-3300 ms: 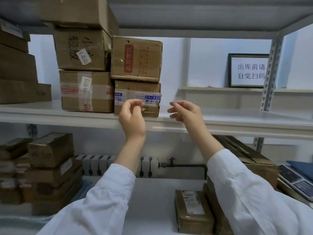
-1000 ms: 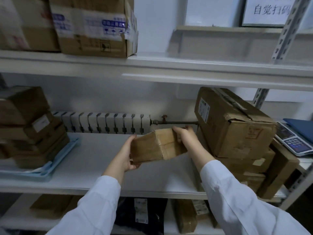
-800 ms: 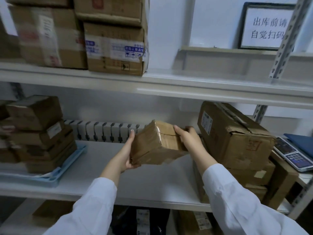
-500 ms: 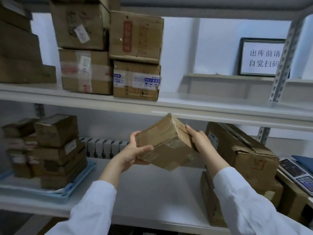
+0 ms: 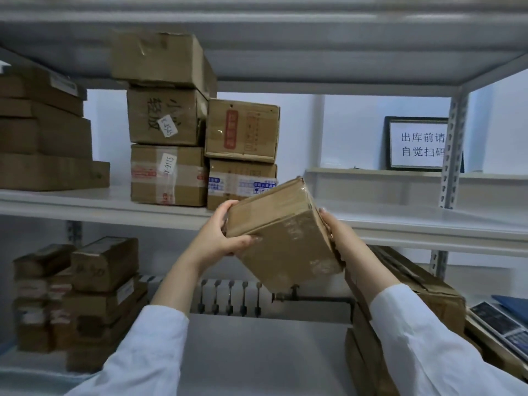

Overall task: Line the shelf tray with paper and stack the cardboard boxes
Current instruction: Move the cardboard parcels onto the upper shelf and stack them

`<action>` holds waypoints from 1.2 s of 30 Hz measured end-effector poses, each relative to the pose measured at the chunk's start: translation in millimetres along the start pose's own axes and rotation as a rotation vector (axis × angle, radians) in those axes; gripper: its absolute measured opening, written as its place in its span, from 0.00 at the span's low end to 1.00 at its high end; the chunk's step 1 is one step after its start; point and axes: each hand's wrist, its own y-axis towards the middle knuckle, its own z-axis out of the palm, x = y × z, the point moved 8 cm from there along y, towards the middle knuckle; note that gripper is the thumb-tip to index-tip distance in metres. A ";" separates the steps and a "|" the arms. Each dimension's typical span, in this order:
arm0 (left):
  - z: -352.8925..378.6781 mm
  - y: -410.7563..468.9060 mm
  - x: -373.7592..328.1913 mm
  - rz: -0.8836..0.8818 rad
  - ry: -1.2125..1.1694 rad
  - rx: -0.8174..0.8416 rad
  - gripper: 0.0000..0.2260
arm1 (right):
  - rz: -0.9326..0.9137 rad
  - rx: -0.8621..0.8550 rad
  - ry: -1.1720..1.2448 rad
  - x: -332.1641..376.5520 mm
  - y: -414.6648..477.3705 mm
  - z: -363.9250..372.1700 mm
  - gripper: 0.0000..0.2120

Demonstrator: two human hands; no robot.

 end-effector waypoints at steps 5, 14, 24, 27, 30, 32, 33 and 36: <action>-17.3 6.6 -42.7 0.108 0.095 -0.057 0.34 | -0.090 -0.014 -0.062 52.6 -32.7 -2.9 0.27; -53.4 23.4 -151.0 0.331 0.172 -0.116 0.38 | -0.686 -0.199 0.203 183.1 -84.4 -28.7 0.23; -71.0 26.4 -219.3 0.520 0.149 -0.184 0.40 | -0.979 -0.419 0.208 255.9 -114.1 -55.7 0.11; -71.6 29.7 -229.1 0.591 0.102 -0.229 0.39 | -1.016 -0.403 0.290 262.8 -117.3 -57.3 0.10; -72.7 36.2 -238.3 0.661 0.117 -0.284 0.42 | -1.036 -0.296 0.350 268.5 -121.9 -49.0 0.15; -72.6 40.8 -245.3 0.715 0.198 -0.343 0.43 | -1.048 -0.197 0.341 272.2 -125.0 -37.1 0.21; -73.1 44.0 -247.7 0.740 0.238 -0.378 0.43 | -1.051 -0.155 0.325 274.0 -124.3 -31.1 0.23; -74.7 58.5 -248.3 0.771 0.320 -0.440 0.45 | -1.029 -0.060 0.264 278.8 -111.7 -12.1 0.23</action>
